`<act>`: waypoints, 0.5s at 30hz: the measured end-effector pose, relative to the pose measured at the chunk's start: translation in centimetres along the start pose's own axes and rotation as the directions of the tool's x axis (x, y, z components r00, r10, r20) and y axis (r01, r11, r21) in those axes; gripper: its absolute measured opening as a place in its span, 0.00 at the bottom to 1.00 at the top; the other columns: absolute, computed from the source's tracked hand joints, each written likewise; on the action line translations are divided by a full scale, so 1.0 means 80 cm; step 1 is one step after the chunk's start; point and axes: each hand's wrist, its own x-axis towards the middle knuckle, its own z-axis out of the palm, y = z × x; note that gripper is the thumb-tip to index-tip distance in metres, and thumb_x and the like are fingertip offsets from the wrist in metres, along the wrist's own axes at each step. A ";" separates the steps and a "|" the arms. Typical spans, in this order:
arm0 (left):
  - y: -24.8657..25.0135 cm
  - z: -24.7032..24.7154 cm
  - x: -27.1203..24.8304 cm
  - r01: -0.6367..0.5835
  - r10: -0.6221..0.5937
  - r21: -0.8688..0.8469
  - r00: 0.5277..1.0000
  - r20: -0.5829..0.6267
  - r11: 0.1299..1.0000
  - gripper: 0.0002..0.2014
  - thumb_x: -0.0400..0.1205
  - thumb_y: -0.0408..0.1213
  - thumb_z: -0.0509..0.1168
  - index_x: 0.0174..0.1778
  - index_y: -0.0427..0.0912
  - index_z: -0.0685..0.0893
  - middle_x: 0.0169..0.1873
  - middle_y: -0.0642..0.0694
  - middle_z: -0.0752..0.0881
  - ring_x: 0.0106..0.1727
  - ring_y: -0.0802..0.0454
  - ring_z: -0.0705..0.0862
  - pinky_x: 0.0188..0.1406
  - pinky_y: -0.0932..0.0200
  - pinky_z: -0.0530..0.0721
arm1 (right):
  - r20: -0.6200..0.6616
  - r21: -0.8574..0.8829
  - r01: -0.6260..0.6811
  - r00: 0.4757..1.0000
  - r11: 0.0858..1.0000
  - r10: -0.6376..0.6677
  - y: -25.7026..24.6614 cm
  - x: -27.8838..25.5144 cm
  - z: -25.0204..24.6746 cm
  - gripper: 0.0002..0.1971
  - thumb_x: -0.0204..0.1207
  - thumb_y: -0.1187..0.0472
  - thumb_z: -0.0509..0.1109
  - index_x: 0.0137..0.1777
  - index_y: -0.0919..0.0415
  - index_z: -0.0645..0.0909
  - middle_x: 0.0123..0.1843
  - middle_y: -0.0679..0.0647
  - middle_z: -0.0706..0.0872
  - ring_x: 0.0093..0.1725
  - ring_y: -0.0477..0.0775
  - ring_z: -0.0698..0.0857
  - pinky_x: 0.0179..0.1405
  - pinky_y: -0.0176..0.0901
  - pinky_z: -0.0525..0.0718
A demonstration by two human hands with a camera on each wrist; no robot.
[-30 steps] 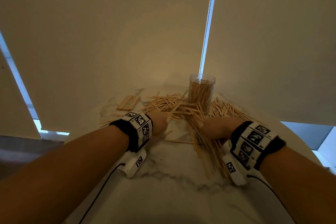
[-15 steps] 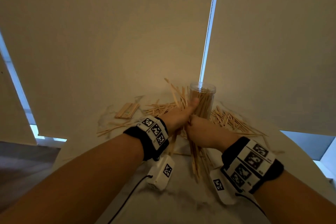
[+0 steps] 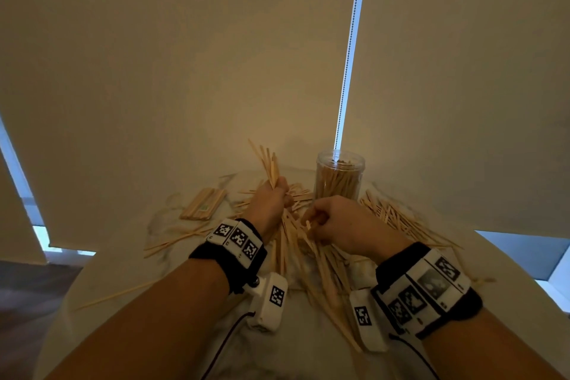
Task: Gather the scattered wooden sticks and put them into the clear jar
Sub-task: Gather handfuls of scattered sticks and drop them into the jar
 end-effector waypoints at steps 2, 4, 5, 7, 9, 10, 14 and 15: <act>0.007 0.005 -0.003 0.000 0.002 -0.065 0.999 0.032 0.998 0.14 0.91 0.45 0.54 0.42 0.44 0.73 0.23 0.50 0.71 0.27 0.50 0.73 0.33 0.51 0.78 | -0.066 0.087 0.008 0.998 0.996 -0.002 0.002 0.006 -0.013 0.09 0.76 0.67 0.74 0.52 0.55 0.87 0.40 0.49 0.90 0.39 0.46 0.90 0.44 0.41 0.90; 0.015 0.013 -0.005 -0.013 0.020 -0.093 0.996 0.084 0.996 0.13 0.91 0.44 0.54 0.44 0.43 0.73 0.24 0.50 0.72 0.28 0.50 0.76 0.38 0.47 0.82 | -0.182 0.168 0.052 0.983 0.984 -0.021 0.001 0.012 -0.026 0.09 0.78 0.69 0.72 0.54 0.58 0.86 0.38 0.48 0.89 0.31 0.37 0.86 0.30 0.25 0.82; 0.017 0.017 -0.006 -0.022 0.034 -0.108 0.993 0.109 0.994 0.13 0.91 0.44 0.54 0.44 0.42 0.73 0.25 0.49 0.73 0.28 0.50 0.77 0.41 0.44 0.83 | -0.258 0.174 0.086 0.965 0.981 -0.038 0.000 0.015 -0.031 0.09 0.79 0.69 0.71 0.54 0.57 0.86 0.38 0.49 0.88 0.30 0.36 0.85 0.26 0.21 0.77; 0.022 0.026 -0.011 -0.039 0.057 -0.111 0.986 0.156 0.993 0.13 0.91 0.44 0.54 0.47 0.40 0.74 0.30 0.45 0.79 0.29 0.47 0.82 0.41 0.43 0.86 | -0.402 0.136 0.151 0.912 0.979 -0.084 -0.001 0.018 -0.037 0.09 0.79 0.67 0.70 0.52 0.53 0.87 0.42 0.49 0.87 0.34 0.37 0.85 0.28 0.18 0.76; 0.022 0.035 -0.014 -0.076 0.082 -0.041 0.980 0.183 0.996 0.15 0.91 0.45 0.54 0.54 0.39 0.81 0.40 0.39 0.88 0.36 0.40 0.89 0.42 0.42 0.90 | -0.456 0.133 0.205 0.881 0.970 -0.124 -0.004 0.020 -0.036 0.08 0.80 0.65 0.71 0.51 0.51 0.87 0.44 0.47 0.86 0.36 0.37 0.86 0.29 0.19 0.78; 0.022 0.039 -0.017 -0.094 0.097 -0.024 0.975 0.198 0.995 0.15 0.91 0.43 0.54 0.58 0.42 0.84 0.43 0.39 0.90 0.39 0.40 0.90 0.41 0.42 0.91 | -0.451 0.126 0.224 0.881 0.966 -0.145 -0.005 0.021 -0.034 0.08 0.80 0.65 0.71 0.51 0.50 0.86 0.44 0.45 0.86 0.36 0.38 0.87 0.29 0.21 0.81; 0.021 0.050 -0.023 -0.102 0.109 -0.048 0.977 0.182 0.994 0.15 0.90 0.39 0.53 0.56 0.46 0.87 0.38 0.41 0.90 0.32 0.46 0.88 0.34 0.49 0.87 | -0.434 0.039 0.281 0.869 0.959 -0.237 -0.002 0.023 -0.036 0.09 0.79 0.65 0.73 0.52 0.48 0.86 0.44 0.42 0.86 0.41 0.41 0.89 0.40 0.32 0.89; 0.022 0.052 -0.024 -0.104 0.110 -0.048 0.981 0.158 0.993 0.15 0.90 0.41 0.54 0.56 0.46 0.87 0.37 0.41 0.88 0.29 0.48 0.86 0.31 0.52 0.85 | -0.443 0.040 0.302 0.859 0.952 -0.254 0.000 0.022 -0.038 0.10 0.78 0.65 0.73 0.52 0.48 0.86 0.44 0.43 0.87 0.41 0.40 0.88 0.41 0.30 0.88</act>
